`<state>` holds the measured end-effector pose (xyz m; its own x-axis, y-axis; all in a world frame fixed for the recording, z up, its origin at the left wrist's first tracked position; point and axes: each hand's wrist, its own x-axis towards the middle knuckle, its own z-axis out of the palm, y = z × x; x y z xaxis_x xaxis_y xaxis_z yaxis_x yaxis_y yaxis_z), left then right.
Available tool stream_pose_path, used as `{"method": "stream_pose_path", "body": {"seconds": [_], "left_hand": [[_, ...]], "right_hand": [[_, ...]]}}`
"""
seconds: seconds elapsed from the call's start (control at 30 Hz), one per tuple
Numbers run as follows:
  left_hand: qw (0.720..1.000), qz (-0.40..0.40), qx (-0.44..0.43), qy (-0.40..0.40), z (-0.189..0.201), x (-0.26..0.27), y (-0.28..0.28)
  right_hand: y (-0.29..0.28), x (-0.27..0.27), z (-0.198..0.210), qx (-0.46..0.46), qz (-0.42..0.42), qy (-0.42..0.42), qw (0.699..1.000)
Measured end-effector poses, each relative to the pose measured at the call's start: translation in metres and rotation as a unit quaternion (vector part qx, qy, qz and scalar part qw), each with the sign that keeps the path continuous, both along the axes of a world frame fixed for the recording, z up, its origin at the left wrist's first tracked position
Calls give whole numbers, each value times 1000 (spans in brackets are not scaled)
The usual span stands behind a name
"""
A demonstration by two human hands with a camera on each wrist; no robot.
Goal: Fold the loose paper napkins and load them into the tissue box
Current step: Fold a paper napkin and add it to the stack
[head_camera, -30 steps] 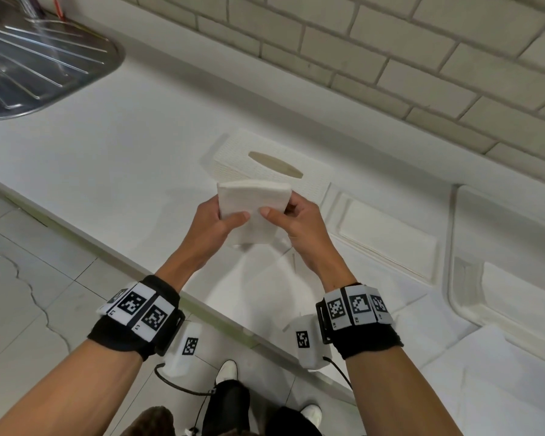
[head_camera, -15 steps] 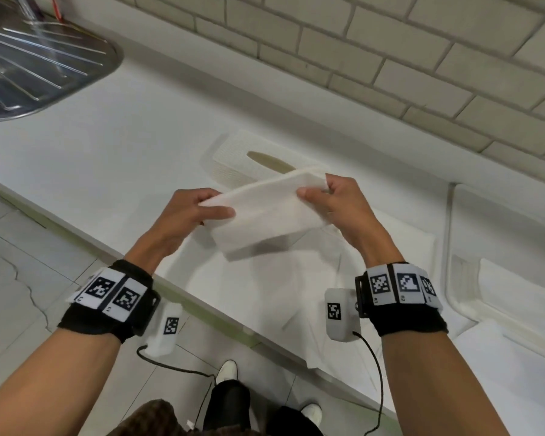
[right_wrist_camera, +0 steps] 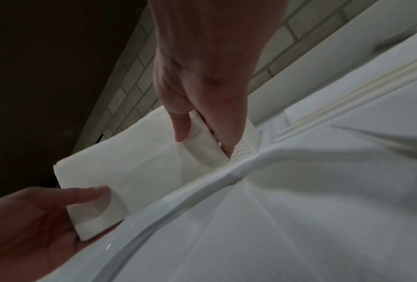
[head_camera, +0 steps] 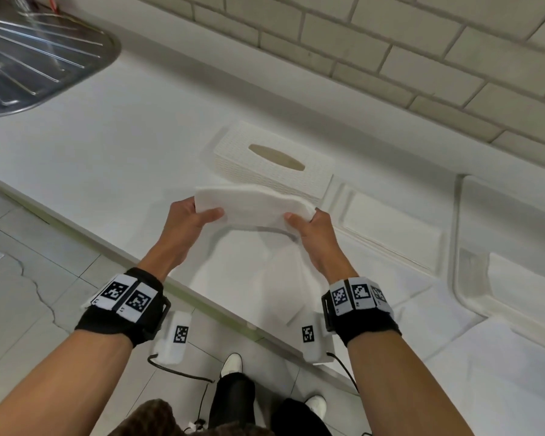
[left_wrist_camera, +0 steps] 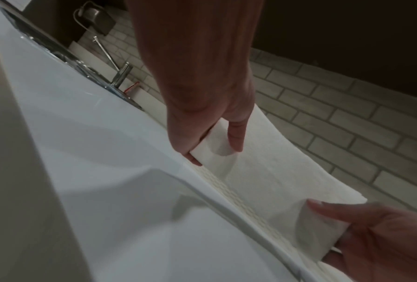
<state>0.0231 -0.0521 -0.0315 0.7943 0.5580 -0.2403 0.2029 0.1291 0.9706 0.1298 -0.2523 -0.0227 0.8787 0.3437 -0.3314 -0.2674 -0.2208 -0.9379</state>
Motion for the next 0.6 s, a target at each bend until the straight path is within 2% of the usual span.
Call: {"method": "stream_pose_path", "body": {"seconds": [0.17,0.4,0.6], "left_hand": [[1000,1,-5,16,-14,-8,1],[1000,5,4,0,-19,-10,3],[1000,19,7,19,-24,-10,2]], "right_hand": [[-3,-6,-9,-11,41,-7,999],[-6,-8,-11,-5,51,-22,998],[-6,-9,-16,-8,60,-18,998]]}}
